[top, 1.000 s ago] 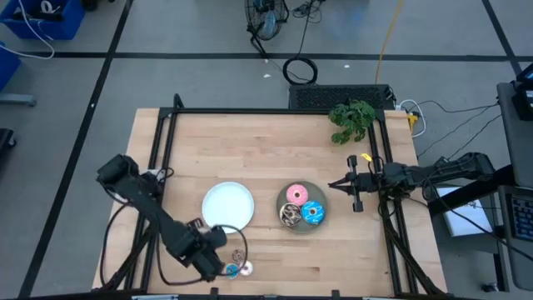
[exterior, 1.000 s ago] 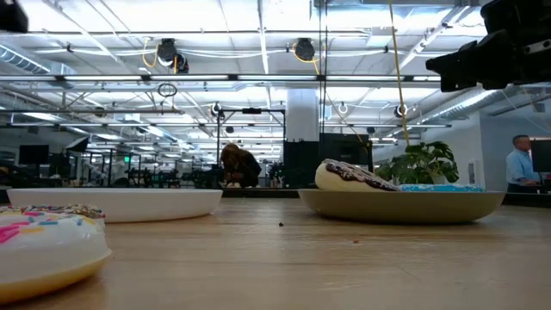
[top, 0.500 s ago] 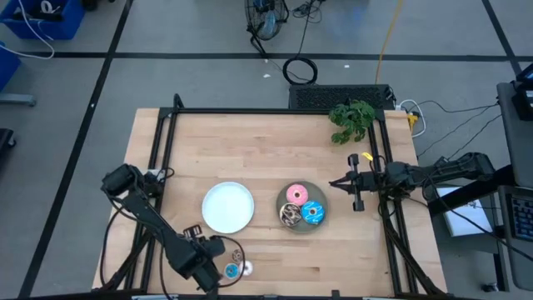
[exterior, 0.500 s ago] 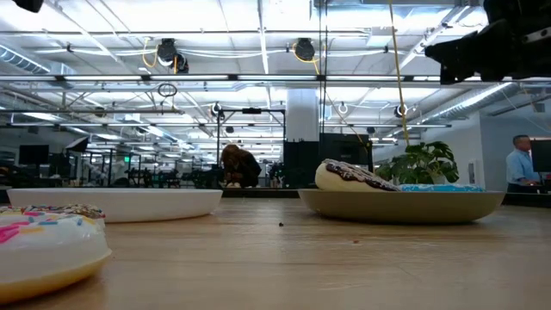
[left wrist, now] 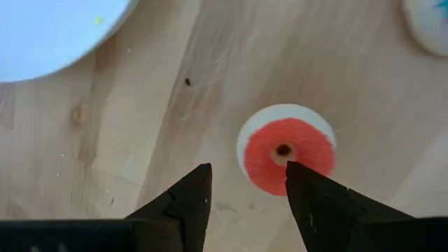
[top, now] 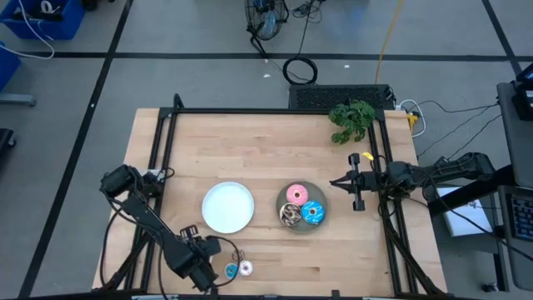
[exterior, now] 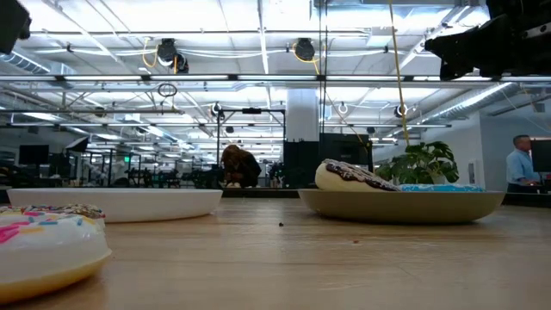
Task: Pick & Place donuts
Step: Put the small orange donut on the white plate
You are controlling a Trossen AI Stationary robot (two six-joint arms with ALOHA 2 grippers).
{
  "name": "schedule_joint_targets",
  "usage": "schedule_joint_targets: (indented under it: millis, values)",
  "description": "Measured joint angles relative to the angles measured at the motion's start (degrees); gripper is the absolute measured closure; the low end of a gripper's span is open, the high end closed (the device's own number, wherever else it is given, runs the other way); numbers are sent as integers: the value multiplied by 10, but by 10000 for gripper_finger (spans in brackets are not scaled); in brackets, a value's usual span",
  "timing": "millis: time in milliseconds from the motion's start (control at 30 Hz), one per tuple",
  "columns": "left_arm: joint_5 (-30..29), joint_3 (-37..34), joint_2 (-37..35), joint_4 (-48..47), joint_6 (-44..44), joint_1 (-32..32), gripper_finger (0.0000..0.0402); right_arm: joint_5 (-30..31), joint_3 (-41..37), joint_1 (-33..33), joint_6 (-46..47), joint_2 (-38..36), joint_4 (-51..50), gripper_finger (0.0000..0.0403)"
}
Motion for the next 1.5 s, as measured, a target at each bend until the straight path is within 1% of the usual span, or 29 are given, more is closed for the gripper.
schedule_joint_targets:
  millis: [133, 300, 467, 600, 900, 1133, 1300, 1400, 1500]
  values:
    - [5, -20, 0, 0, -15, 0, 215, -1, 0, 0, 3, 0, 0, 403]
    - [2, -22, 0, 6, -8, 2, 215, -2, 0, 0, 3, 0, 0, 403]
    - [0, -22, 0, 19, 18, 11, 215, -2, 0, 0, 3, 0, 0, 403]
    - [-19, -23, 0, 38, 44, 21, 215, -2, 0, 0, 3, 0, -1, 403]
    - [-20, -27, 0, 71, 77, 31, 215, -2, 0, 0, 4, 1, -4, 403]
    - [9, -78, -4, 151, 70, 32, 215, -2, 0, 0, 4, 1, -4, 403]
    - [17, -85, -4, 158, 65, 35, 216, -2, 0, 0, 4, 1, -5, 403]
    - [22, -81, -6, 154, 69, 35, 237, -2, 0, 0, 4, 1, -5, 403]
    - [30, -70, -4, 141, 86, 39, 287, -2, 0, 0, 4, 1, -5, 403]
